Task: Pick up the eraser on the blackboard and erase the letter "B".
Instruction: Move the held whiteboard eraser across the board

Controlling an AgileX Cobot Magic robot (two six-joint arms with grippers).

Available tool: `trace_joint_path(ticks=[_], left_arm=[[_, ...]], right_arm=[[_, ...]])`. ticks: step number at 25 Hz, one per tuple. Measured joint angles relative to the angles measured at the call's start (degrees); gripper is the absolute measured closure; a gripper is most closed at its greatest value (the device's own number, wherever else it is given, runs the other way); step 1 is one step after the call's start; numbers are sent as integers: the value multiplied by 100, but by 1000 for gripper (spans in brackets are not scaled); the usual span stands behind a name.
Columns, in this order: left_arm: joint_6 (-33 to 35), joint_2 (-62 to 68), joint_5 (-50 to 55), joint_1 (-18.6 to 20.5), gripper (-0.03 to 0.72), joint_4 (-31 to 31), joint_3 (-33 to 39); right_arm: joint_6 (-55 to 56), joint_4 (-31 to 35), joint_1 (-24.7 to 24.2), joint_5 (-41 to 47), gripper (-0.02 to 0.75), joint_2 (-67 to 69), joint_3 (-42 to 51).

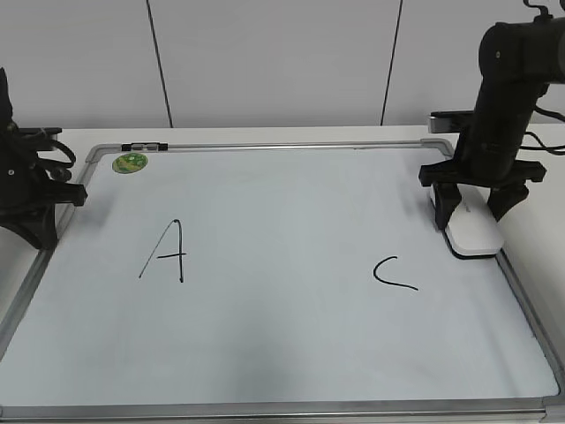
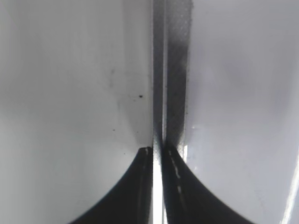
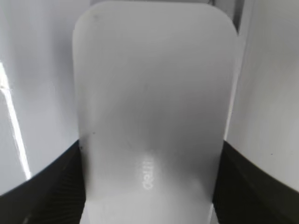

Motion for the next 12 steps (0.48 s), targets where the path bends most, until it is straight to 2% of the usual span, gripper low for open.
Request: trace_joint_path(ticks=[8, 12], left_arm=[[0, 0, 0, 0, 650, 0, 0], [0, 0, 0, 0, 650, 0, 0]], right_arm=[[0, 0, 0, 0, 192, 38, -11], [46, 0, 0, 24, 93, 91, -98]])
